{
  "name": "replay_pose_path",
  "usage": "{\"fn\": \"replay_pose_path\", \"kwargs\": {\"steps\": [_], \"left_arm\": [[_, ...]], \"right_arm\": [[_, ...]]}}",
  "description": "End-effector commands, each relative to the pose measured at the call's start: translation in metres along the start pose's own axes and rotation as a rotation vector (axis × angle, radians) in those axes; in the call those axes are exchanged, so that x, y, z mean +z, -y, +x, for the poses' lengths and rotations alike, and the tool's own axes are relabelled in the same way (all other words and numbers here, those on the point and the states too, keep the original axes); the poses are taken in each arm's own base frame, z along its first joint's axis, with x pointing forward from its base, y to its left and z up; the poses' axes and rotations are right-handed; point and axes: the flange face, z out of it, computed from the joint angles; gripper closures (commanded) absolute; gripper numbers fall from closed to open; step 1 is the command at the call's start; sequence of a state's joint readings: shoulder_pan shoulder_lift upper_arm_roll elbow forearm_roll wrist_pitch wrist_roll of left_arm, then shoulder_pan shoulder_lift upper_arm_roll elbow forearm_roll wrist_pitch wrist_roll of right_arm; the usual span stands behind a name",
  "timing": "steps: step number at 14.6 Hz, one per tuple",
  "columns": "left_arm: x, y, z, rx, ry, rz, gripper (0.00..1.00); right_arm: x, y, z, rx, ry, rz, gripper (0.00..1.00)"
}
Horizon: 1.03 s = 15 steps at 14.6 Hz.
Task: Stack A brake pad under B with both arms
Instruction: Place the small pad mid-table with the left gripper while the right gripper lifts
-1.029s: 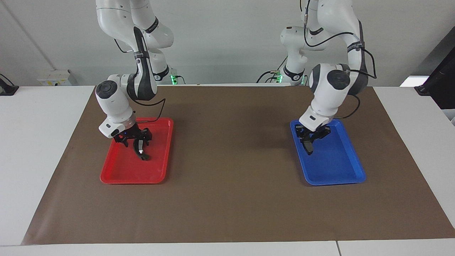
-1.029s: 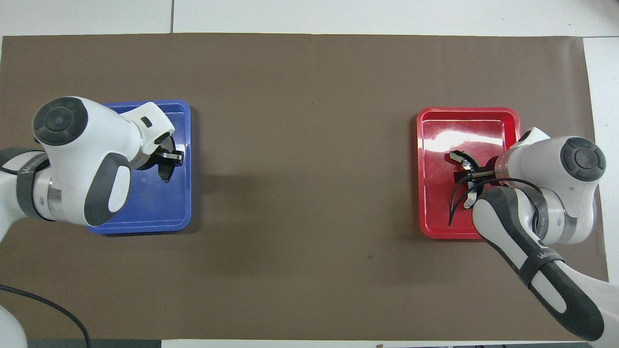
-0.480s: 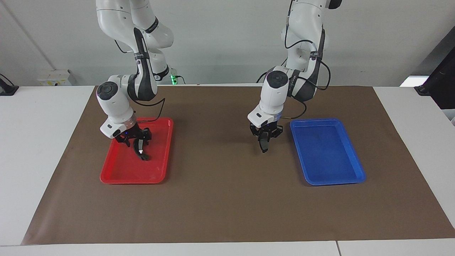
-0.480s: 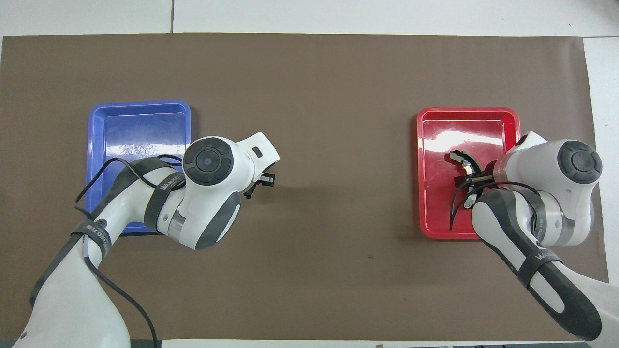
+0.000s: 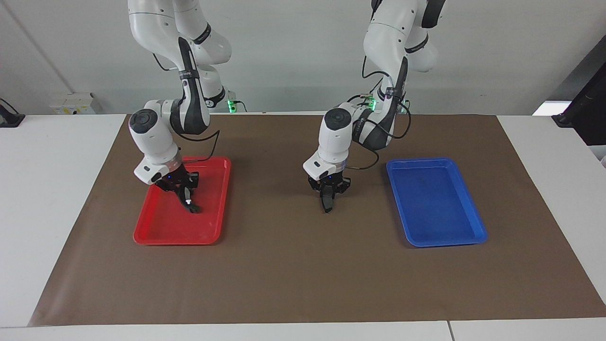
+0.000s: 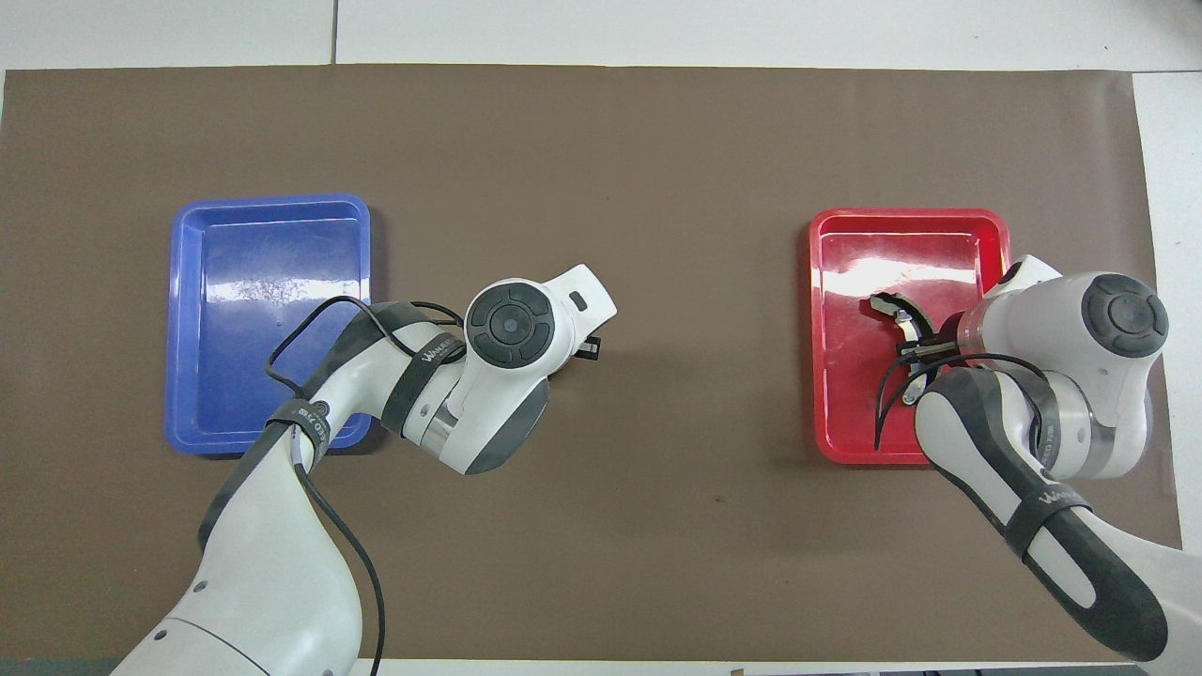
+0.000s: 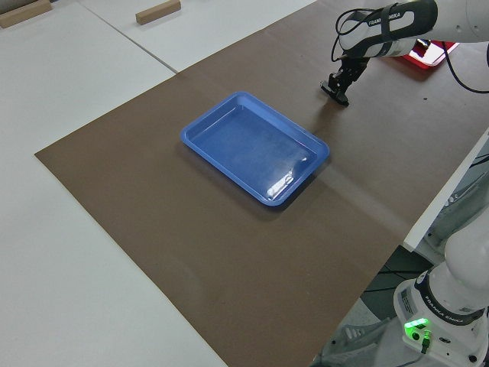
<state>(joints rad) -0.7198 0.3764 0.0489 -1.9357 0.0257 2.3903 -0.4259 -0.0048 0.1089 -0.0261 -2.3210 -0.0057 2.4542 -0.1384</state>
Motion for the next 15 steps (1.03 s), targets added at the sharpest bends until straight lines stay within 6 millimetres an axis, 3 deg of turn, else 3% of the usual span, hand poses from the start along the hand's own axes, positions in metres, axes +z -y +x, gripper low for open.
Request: {"fn": "replay_pose_path", "kwargs": {"steps": [1,2,4,8,12,14,15], "left_arm": [[-0.003,0.003,0.007,-0.014,-0.016,0.008,0.01],[-0.008,0.008,0.007,-0.02,-0.017,0.008,0.01],[-0.032,0.028,0.009,-0.041,0.004,0.018,0.01],[-0.095,0.119,0.014,-0.138,0.04,0.033,0.01],[-0.144,0.21,0.005,-0.05,0.11,0.04,0.01],[-0.171,0.253,-0.002,-0.023,0.121,0.035,0.01],[-0.182,0.274,-0.006,-0.016,0.124,0.032,0.01]], "right_arm": [[-0.029,0.001,0.016,0.06,0.007,0.013,1.0],[-0.041,0.004,0.022,0.083,0.024,0.014,1.0],[-0.068,0.031,0.039,0.093,0.052,0.016,1.0],[-0.098,0.111,0.063,0.157,0.054,0.009,1.0],[-0.097,0.199,0.07,0.286,0.032,0.009,1.0],[-0.091,0.261,0.082,0.328,0.032,0.008,1.0],[-0.086,0.282,0.091,0.359,0.028,0.006,1.0]]}}
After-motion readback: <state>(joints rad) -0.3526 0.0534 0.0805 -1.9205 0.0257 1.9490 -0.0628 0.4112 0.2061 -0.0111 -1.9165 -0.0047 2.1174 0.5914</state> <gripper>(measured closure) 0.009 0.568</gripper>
